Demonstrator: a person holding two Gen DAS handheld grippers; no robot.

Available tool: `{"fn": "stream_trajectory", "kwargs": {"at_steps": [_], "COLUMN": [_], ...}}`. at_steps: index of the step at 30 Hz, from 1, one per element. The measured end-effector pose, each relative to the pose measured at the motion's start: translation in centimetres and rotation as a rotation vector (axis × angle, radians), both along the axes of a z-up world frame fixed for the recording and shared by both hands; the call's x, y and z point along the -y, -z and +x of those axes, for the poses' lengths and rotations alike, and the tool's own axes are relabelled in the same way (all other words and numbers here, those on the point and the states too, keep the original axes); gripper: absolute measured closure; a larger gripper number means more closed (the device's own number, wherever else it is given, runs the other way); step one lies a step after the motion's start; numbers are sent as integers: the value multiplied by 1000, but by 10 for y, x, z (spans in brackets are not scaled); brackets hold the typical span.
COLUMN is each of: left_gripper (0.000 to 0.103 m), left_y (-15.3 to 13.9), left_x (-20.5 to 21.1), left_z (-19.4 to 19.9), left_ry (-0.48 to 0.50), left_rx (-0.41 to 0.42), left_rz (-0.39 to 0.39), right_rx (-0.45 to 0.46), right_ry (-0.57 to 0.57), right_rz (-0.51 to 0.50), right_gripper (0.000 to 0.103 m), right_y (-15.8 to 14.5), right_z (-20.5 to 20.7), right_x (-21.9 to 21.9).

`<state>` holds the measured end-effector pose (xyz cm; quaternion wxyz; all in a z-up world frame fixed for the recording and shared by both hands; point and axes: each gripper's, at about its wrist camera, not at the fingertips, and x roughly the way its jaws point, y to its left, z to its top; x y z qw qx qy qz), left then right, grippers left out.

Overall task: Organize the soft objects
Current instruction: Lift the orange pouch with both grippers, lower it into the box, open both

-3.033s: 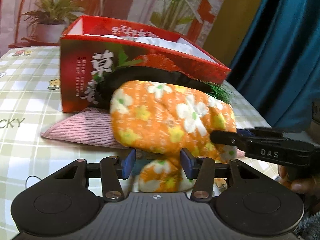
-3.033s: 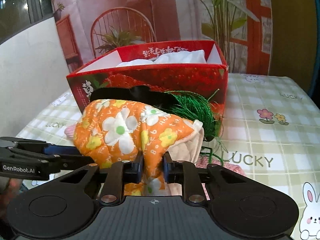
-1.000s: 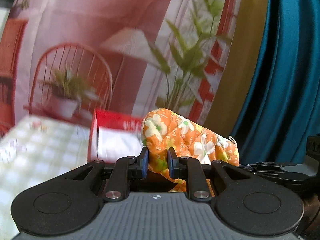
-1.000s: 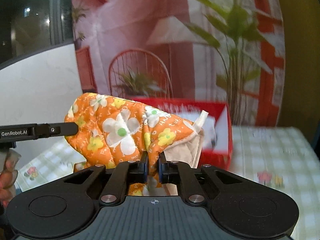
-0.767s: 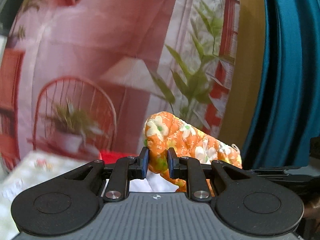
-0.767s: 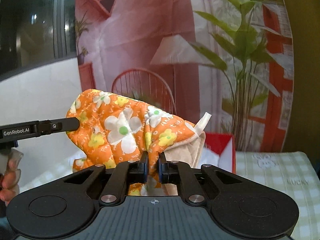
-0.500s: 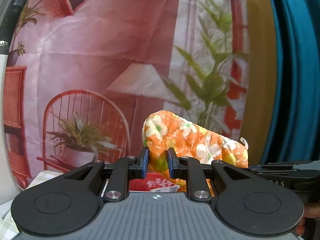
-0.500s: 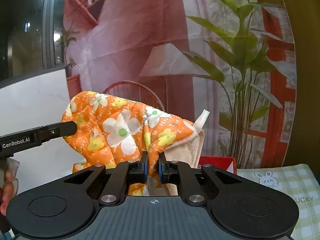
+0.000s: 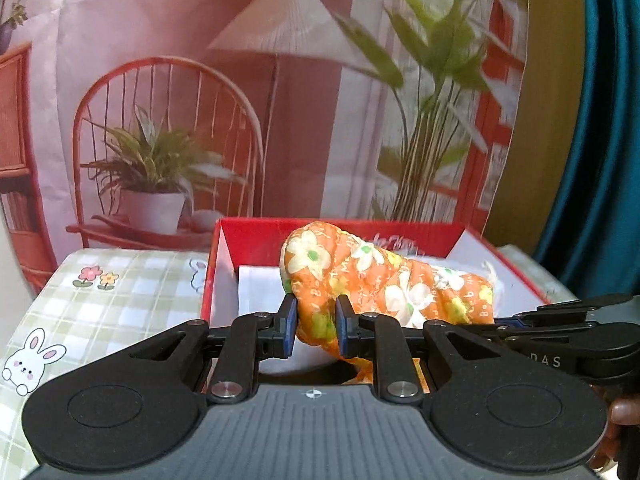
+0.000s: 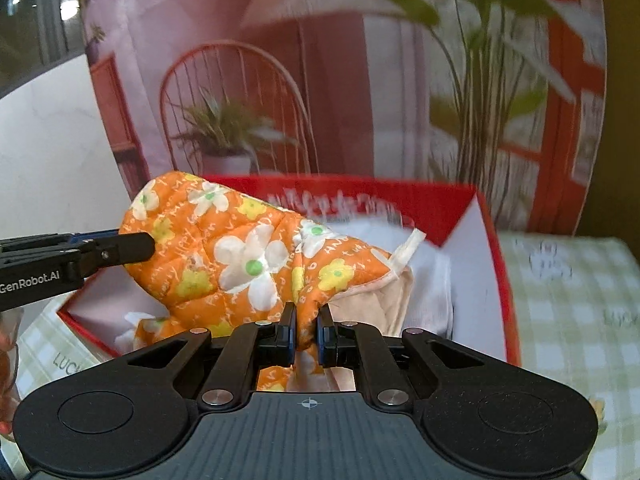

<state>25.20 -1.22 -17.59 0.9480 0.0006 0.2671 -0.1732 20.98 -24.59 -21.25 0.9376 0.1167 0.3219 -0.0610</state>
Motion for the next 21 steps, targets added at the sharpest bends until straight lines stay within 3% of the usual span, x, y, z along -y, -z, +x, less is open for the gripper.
{"fn": "stream_trajectory", "kwargs": {"at_steps": [6,10,13,15,17,21], "left_gripper": [81,79,66,40,28,27], "left_y": [5,2,0,-3,-7,-14], "left_x": [-1,-1,-2,-4,-6,-7], "left_z": [1,0,0,-1,-3,-9], "left_ry": [0,-14,-24,-43,-82,-87], "left_rx": [-16,-16,-15,-14,-3,3], "left_rz": [26,20,21,13,5,-7], "right_rx": [-16,0,20,34,50,71], "right_ry": [2,23,47,70,93,110], "right_rz": [23,-15,-81,-124,-146,-144], "right_gripper": [93,76,62,48,43,43], "right_y": [5,1,-2,-3,-6,-10], "right_z": [0,-4,-10,-14,-20,-31], "right_x": [4,4,1,-1,-1,4]}}
